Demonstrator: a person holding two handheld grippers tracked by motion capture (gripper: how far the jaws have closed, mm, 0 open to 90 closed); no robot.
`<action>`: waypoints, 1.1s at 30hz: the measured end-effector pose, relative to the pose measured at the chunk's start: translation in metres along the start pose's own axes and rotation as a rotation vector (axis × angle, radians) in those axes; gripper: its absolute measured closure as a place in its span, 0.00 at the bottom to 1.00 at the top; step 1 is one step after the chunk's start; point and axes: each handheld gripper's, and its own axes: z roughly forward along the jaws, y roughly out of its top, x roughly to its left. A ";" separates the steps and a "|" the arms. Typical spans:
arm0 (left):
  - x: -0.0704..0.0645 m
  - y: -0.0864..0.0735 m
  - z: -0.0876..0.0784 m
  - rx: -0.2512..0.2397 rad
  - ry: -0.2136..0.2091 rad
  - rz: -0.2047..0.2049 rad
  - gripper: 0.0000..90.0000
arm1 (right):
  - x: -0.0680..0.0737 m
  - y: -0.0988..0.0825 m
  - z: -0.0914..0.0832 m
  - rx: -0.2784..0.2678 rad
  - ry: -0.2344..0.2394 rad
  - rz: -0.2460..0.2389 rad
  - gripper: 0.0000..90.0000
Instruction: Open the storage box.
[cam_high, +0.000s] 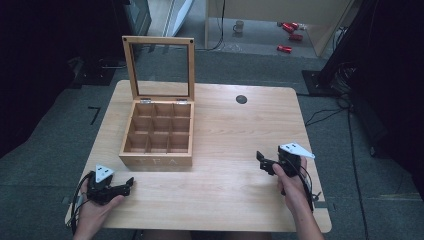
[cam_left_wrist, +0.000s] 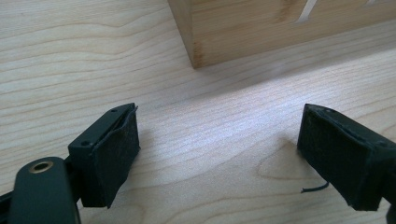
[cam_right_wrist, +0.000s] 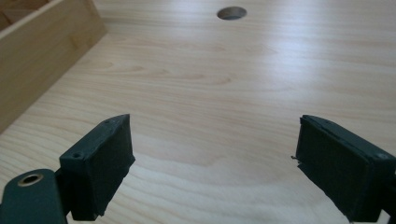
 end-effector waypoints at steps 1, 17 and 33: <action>0.000 0.000 0.000 -0.002 0.000 -0.002 0.15 | -0.003 -0.003 -0.002 0.004 -0.006 0.005 0.12; 0.000 0.000 0.000 0.000 0.000 0.000 0.15 | -0.049 -0.042 -0.037 0.050 -0.116 0.023 0.12; 0.000 0.000 0.000 0.000 0.000 0.000 0.15 | -0.067 -0.077 -0.054 0.133 -0.182 -0.019 0.12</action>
